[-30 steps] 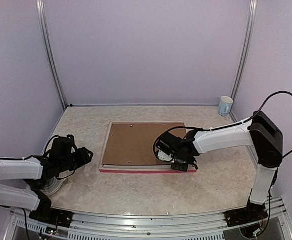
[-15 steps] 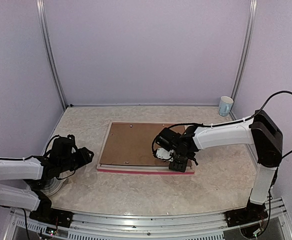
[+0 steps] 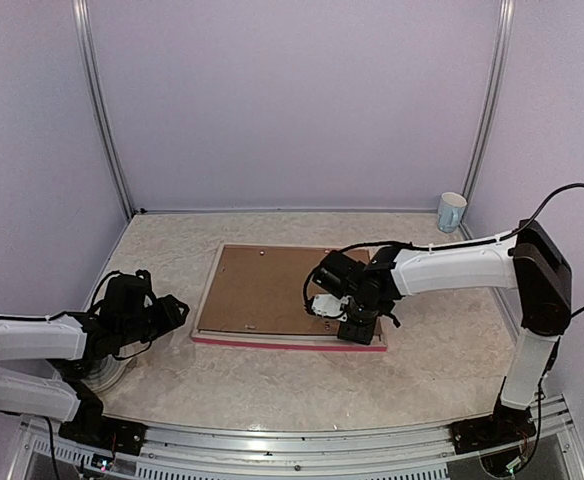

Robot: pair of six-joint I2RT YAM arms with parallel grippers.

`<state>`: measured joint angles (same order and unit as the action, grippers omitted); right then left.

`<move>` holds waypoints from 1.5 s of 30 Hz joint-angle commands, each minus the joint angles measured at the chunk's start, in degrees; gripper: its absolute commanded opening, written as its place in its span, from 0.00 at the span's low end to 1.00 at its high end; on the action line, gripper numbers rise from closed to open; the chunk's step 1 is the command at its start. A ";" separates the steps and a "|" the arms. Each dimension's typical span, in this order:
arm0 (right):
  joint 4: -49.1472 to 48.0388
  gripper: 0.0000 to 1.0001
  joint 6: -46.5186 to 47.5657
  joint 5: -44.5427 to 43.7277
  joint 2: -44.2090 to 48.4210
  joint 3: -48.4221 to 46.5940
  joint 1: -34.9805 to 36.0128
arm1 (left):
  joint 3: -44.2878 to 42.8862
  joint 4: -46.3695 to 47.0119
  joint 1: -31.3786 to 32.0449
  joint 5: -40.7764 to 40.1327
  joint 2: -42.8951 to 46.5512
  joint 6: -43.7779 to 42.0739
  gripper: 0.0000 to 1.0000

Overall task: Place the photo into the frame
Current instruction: Place the backboard on the frame body, then place the photo frame at the center of the board.

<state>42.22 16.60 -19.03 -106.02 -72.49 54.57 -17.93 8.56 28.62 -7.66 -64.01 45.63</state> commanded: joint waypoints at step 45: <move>-17.77 0.98 -21.36 3.96 10.71 3.68 -16.48 | -18.78 -0.39 0.66 -1.10 -18.78 -7.24 0.99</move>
<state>29.23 -0.12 -18.09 -98.06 -70.96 40.71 -32.91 7.75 29.91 -9.34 -78.89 41.21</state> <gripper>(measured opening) 0.981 0.980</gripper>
